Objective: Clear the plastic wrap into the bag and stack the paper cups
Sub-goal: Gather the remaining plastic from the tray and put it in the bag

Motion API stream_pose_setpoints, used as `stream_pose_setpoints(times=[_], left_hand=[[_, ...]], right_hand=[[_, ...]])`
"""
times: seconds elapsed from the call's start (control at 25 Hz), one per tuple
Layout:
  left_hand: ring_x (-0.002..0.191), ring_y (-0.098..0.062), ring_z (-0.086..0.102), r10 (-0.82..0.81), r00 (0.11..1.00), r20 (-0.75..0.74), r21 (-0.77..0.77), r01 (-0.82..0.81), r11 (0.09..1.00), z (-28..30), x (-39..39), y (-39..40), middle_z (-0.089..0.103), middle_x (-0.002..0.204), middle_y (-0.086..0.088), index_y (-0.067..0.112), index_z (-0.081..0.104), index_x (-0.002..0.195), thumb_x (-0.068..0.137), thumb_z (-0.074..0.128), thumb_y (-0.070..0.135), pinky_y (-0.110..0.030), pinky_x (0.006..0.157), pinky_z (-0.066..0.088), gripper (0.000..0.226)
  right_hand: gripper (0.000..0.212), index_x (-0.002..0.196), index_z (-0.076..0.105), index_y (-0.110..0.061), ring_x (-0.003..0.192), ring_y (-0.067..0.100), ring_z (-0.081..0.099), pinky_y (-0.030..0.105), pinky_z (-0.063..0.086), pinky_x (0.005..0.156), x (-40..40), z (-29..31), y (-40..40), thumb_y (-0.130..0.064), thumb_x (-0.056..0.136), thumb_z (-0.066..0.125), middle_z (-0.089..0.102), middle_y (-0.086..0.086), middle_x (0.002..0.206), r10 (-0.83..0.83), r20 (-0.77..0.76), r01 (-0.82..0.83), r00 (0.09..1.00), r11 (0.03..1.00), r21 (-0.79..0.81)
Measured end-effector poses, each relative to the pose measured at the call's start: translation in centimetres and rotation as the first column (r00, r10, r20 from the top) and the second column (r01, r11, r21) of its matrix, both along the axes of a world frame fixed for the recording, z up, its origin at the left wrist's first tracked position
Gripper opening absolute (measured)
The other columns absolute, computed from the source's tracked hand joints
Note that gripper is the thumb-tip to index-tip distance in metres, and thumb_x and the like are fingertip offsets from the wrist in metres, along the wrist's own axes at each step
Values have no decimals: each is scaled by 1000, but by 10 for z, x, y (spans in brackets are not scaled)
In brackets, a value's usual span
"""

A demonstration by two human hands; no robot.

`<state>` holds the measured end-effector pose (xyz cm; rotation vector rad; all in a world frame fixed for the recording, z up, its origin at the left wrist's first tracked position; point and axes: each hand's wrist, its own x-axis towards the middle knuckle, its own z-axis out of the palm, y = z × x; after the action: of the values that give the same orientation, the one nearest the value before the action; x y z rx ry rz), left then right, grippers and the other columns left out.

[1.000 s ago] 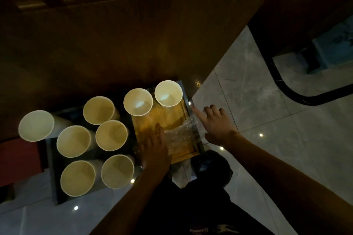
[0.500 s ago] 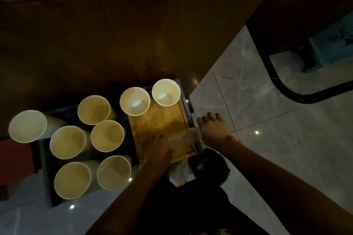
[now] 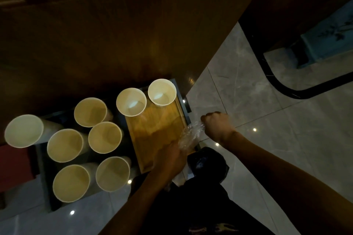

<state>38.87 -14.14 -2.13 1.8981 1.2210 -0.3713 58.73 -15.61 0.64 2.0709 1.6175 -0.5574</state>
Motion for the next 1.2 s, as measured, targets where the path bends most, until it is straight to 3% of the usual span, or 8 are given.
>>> stream_pose_setpoints(times=[0.08,0.2,0.4,0.56,0.72,0.88,1.0,1.2], left_hand=[[70,-8,60,62,996,61,-95,-56,994,3,-1,-7,65,79,8,29,56,78,91,50,52,-33,71,54,27],[75,-5,60,31,997,65,-202,-18,979,7,-2,-10,68,87,14,34,67,88,83,59,63,-27,67,47,31],[59,-6,55,204,979,20,-319,-187,929,6,-10,-17,61,66,5,21,64,68,95,55,29,-21,50,38,30],[57,-6,54,499,854,145,-525,-361,771,7,-13,-18,60,55,11,18,65,60,95,61,20,-19,54,41,36],[92,-10,73,581,772,258,-786,-181,590,12,-15,-19,78,96,9,34,80,88,76,84,25,-16,70,55,15],[90,-13,75,728,662,176,-765,-374,525,5,-4,-28,77,101,4,41,76,94,48,88,66,-29,72,60,53],[91,-21,75,830,555,58,-770,-504,391,0,7,-31,78,99,3,36,76,97,43,90,65,-43,81,59,62],[76,-26,75,874,485,40,-754,-559,345,3,13,-35,77,85,-12,8,74,92,55,88,44,-35,63,58,54]], right_hand=[[17,111,63,-16,80,16,56,29,48,73,-3,2,-6,-22,99,52,67,4,101,-66,-27,67,997,997,40],[18,110,63,-15,81,18,60,29,44,70,-10,2,-15,-23,98,53,69,6,102,-109,-30,110,994,993,31],[9,95,65,-20,70,17,51,28,41,65,-23,-3,-43,-26,91,60,60,1,83,-320,-99,327,942,943,66],[20,70,56,-27,68,14,64,23,50,59,-37,-14,-77,-22,89,62,58,-11,66,-574,-334,610,748,792,4],[24,65,63,-23,61,8,63,14,42,52,-51,-10,-100,-14,88,59,60,-14,59,-707,-462,788,536,615,-27],[19,84,74,-9,75,19,71,26,55,68,-79,-5,-106,-16,92,58,74,3,78,-778,-535,873,329,467,-143],[21,75,72,-10,67,14,68,22,53,61,-107,-1,-107,-10,90,57,71,1,71,-805,-561,877,194,398,-268],[19,97,72,-6,89,30,73,38,58,82,-135,9,-105,-20,91,61,76,13,97,-774,-586,843,240,465,-268]])
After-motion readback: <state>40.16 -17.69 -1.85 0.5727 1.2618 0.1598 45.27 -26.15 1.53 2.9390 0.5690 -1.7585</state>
